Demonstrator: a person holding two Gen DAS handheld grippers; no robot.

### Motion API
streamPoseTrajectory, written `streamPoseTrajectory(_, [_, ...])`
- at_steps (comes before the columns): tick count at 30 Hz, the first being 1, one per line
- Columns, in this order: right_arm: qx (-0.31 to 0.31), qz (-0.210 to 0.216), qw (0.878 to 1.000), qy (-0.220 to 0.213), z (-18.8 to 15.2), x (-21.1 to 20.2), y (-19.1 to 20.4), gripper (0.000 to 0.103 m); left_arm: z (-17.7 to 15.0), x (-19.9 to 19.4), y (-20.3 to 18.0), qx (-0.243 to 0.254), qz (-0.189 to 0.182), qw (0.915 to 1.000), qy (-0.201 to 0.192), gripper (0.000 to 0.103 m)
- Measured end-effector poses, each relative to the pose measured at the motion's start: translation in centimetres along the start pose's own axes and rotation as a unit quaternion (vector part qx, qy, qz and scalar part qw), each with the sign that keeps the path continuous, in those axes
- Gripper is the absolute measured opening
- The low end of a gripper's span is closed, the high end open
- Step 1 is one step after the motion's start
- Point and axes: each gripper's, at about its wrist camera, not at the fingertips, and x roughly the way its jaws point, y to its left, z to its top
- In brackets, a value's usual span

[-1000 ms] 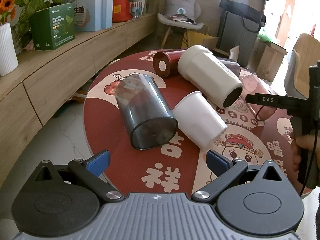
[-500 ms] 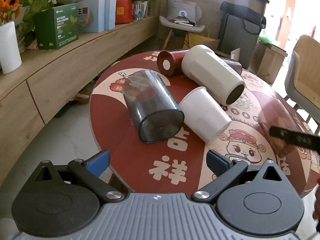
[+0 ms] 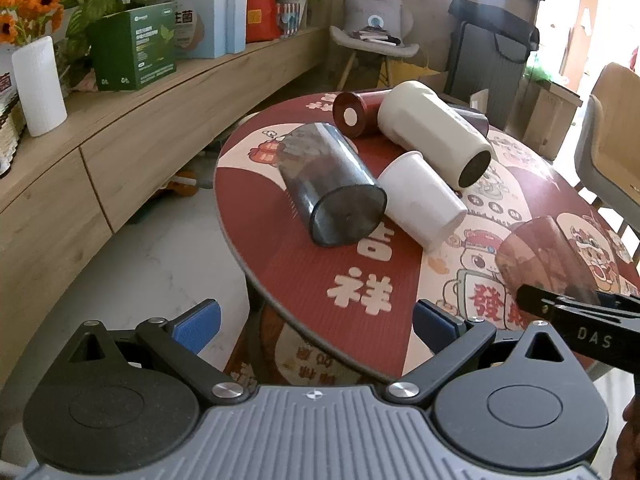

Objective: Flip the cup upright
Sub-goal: 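Lift the brown cup with the right gripper and rotate it upright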

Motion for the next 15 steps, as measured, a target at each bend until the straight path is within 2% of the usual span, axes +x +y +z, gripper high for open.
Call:
streamPoseTrajectory(8, [0.006, 0.027, 1.000, 0.004, -0.7, -0.7, 1.6, 0.061, -0.2, -0.5, 0.8, -0.013, 0.002, 0.9999, 0.006, 0.103])
streamPoseTrajectory(15, [0.015, 0.041, 0.999, 0.002, -0.7, -0.7, 1.0, 0.062, -0.2, -0.2, 0.6, -0.015, 0.002, 0.9998, 0.009, 0.103])
